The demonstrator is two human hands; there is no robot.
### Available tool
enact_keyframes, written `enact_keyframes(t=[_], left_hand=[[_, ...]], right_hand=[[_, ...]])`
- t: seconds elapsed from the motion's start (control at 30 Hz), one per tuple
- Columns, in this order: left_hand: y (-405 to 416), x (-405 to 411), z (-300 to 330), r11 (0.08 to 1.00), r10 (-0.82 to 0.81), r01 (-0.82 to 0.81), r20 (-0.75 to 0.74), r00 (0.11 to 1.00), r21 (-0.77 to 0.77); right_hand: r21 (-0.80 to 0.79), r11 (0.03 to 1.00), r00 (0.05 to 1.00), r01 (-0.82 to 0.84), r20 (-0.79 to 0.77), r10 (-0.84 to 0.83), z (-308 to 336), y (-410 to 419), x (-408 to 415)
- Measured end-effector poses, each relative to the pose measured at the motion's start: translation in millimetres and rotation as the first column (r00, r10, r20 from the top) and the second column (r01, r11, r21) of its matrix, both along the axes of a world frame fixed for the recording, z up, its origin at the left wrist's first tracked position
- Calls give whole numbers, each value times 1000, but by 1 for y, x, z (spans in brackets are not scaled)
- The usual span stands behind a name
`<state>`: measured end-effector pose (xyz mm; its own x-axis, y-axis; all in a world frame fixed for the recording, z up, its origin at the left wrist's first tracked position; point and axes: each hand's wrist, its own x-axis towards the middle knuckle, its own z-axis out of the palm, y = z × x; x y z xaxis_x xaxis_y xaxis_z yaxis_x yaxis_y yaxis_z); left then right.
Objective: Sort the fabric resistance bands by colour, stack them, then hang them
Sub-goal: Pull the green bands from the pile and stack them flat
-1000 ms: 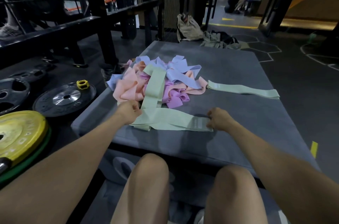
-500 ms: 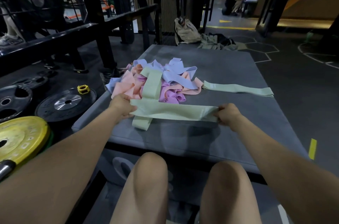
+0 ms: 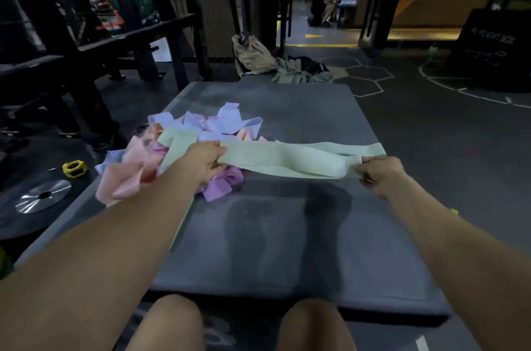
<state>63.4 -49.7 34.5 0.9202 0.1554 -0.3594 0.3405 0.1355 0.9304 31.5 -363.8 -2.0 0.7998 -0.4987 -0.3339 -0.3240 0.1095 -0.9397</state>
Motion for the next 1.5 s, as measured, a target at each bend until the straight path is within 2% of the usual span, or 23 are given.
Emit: enact_keyframes(t=[0.1,0.2,0.4,0.6,0.9,0.97,1.07,1.17,1.33,1.43,1.5], left_hand=[[-33,31,-4,998,-54,54,-1,999,33],[-55,68,-15,980,-88,79,43,995,185],[-90,120,-33,910,38,-88,131,991,405],[-119,145,-45,862,14,-124,222,975,491],[-128,162,-61,826,-55,-60,186,981,561],[-130,163,-68,785,-86,-49,187,978,617],[-129,158,-72,671,-176,-12,175,969,742],[-124,161,-81,670,-239,24,185,953,742],[-126,165,-86,584,-296,67,135,946,809],[-123,164,-85,466,-368,63,128,921,883],[-121,164,-82,432,-442,99,114,890,896]], right_hand=[[70,995,997,73,36,-75,3,-26,19],[19,993,991,117,60,-118,5,-49,41],[-61,977,978,204,47,-201,-1,-86,83],[-313,921,972,232,52,-227,-13,-98,111],[-489,858,983,160,-3,-185,-26,-112,122],[-523,842,986,134,-19,-168,-28,-110,121],[-553,827,989,101,-32,-142,-34,-106,119],[-605,795,994,46,-55,-99,-39,-103,119],[-696,718,996,-9,-68,-52,-41,-98,117],[-770,635,995,-53,-91,-28,-42,-97,115],[-848,523,995,-85,-104,-6,-40,-96,114]])
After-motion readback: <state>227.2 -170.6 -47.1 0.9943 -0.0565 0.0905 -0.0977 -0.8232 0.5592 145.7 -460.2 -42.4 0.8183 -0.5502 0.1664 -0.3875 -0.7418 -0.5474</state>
